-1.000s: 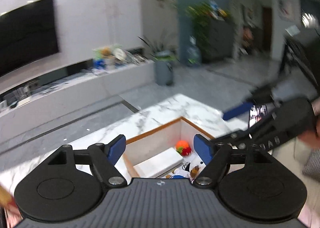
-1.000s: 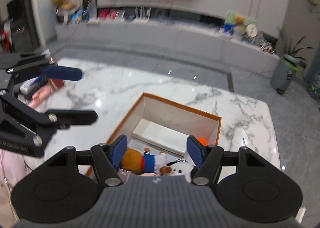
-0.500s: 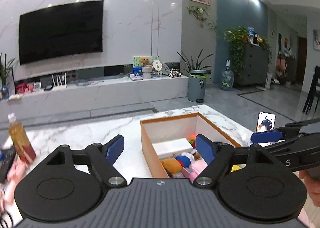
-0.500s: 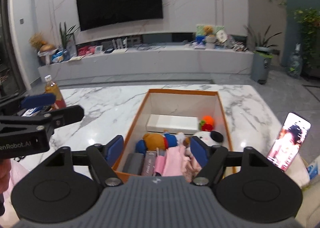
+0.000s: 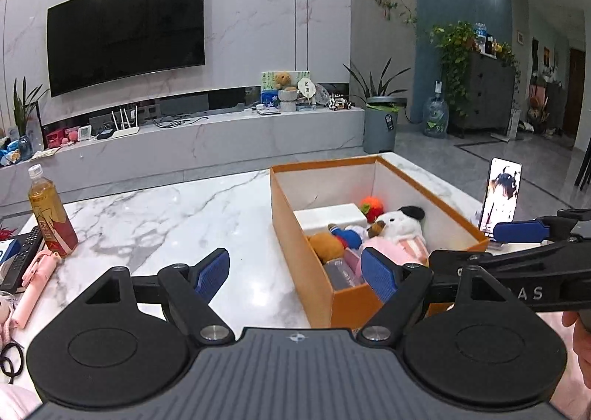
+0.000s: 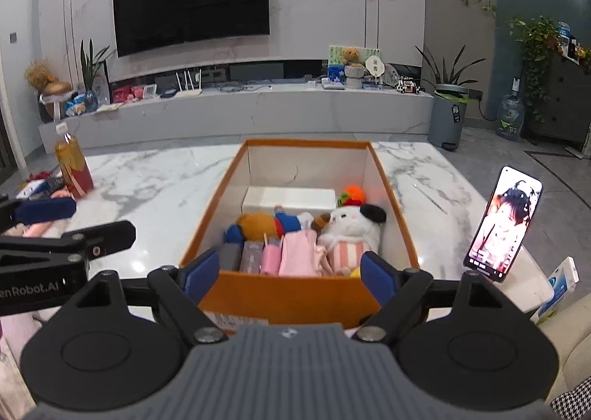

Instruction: Organize objects

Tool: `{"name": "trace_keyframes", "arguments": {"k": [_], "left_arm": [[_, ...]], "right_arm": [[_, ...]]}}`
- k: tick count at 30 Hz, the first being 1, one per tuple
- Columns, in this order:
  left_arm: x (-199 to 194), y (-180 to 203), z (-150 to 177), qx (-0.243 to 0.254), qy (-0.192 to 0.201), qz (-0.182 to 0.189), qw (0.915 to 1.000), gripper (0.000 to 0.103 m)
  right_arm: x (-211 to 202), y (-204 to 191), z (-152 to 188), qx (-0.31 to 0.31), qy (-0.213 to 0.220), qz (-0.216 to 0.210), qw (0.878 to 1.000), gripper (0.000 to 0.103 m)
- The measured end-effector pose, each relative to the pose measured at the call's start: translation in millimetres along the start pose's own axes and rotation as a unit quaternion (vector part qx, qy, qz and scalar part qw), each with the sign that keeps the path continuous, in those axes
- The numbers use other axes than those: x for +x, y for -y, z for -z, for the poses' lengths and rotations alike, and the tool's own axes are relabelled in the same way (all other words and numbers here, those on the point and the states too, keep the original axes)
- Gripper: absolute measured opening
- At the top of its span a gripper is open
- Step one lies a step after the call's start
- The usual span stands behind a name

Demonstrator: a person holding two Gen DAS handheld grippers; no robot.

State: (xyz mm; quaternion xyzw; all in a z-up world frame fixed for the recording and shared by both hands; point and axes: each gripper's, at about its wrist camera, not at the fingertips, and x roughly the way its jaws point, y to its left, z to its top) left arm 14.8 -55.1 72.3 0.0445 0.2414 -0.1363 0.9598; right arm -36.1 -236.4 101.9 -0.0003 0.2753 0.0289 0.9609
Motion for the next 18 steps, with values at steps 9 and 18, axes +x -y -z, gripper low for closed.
{"name": "trace_keyframes", "arguments": {"k": [9,18], "left_arm": [[9,-1,14,-0.020,-0.038,-0.018,0.9989,0.093],[7,-9,16,-0.039,-0.050,-0.017,0.9978,0.093]], "right_arm": [[8,-2,11,0.004,-0.017,-0.001,1.000,0.084],[14,-7,16,-0.003,-0.030,-0.003,1.000,0.084]]}}
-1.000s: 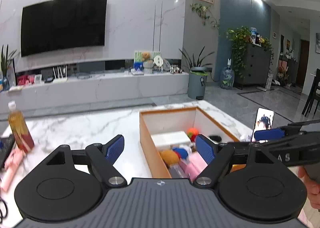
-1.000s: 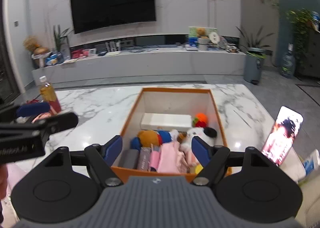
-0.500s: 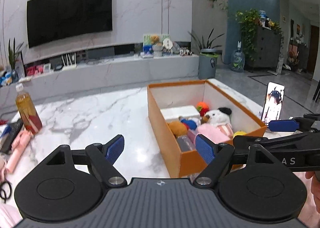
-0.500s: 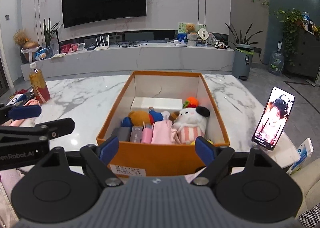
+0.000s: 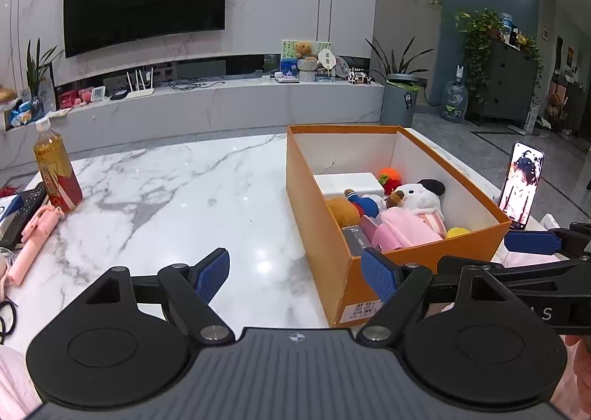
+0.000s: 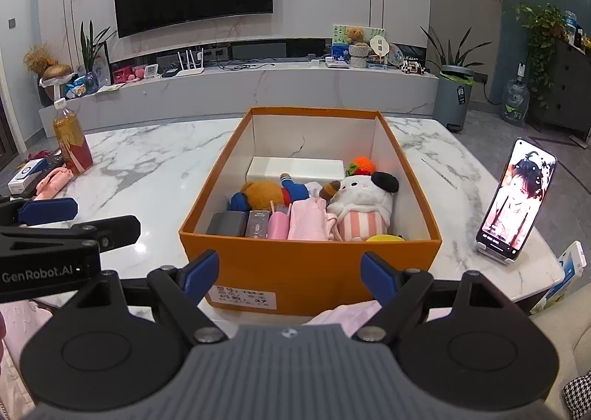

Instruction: Organize objects

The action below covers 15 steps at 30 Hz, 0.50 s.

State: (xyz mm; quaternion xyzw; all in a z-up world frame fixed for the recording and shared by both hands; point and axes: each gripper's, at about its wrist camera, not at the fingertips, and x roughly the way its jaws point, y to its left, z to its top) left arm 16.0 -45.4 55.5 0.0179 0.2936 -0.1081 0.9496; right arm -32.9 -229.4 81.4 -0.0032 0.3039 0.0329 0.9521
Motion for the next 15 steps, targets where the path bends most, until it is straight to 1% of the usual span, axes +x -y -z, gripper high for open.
{"name": "trace_keyframes", "arguments": {"k": [6,15], "left_arm": [[-1.9,-0.7,1.5,-0.002,-0.005,-0.002,1.0000,0.093],[-4.6,-3.7,4.5,-0.006,-0.008,0.002,0.9999,0.093]], "right_arm": [[2.3,0.2,1.2,0.006,-0.005,-0.004,1.000,0.084],[-0.4,-2.6,0.6,-0.006,-0.001,-0.003,1.000,0.084]]}}
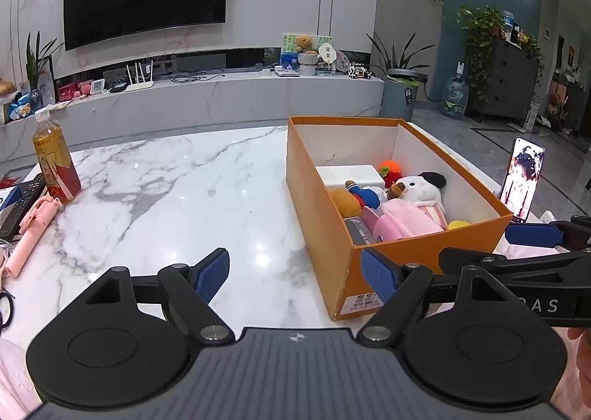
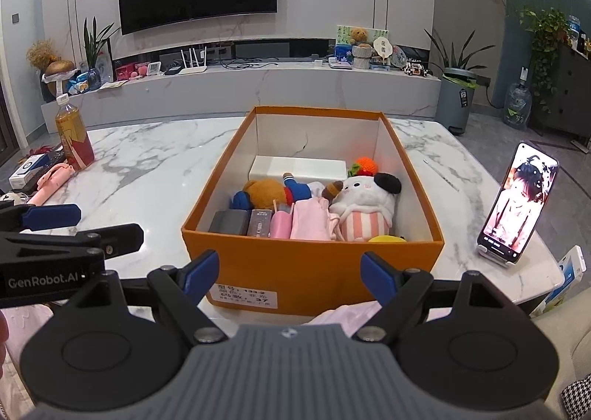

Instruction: Organize objects

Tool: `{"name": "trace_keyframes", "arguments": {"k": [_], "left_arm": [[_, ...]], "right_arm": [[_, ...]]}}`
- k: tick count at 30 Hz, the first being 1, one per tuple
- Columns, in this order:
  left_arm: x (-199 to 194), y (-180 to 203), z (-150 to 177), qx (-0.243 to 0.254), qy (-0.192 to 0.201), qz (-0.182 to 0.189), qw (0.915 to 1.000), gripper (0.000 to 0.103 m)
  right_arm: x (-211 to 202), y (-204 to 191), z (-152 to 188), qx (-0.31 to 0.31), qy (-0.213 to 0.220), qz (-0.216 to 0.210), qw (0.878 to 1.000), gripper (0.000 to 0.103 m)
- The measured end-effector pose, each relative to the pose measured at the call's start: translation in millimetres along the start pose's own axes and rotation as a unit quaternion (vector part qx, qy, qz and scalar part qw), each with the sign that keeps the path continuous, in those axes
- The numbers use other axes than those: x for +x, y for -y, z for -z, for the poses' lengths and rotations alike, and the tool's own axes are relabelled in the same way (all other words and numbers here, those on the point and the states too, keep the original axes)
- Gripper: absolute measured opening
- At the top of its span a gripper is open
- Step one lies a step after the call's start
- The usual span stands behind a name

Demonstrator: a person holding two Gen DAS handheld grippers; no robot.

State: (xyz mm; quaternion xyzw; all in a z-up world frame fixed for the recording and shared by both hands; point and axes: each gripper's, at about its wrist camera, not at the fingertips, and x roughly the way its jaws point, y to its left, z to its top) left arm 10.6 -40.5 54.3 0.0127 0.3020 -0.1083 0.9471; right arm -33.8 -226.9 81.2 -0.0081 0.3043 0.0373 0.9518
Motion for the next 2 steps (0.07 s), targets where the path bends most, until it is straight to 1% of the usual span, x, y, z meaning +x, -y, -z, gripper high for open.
{"name": "trace_keyframes", "arguments": {"k": [2], "left_arm": [[-1.3,-0.7,0.2,-0.002,0.001,0.000,1.0000,0.093]], "right_arm": [[-0.1,0.0,0.0,0.002,-0.001,-0.002,1.000,0.084]]}}
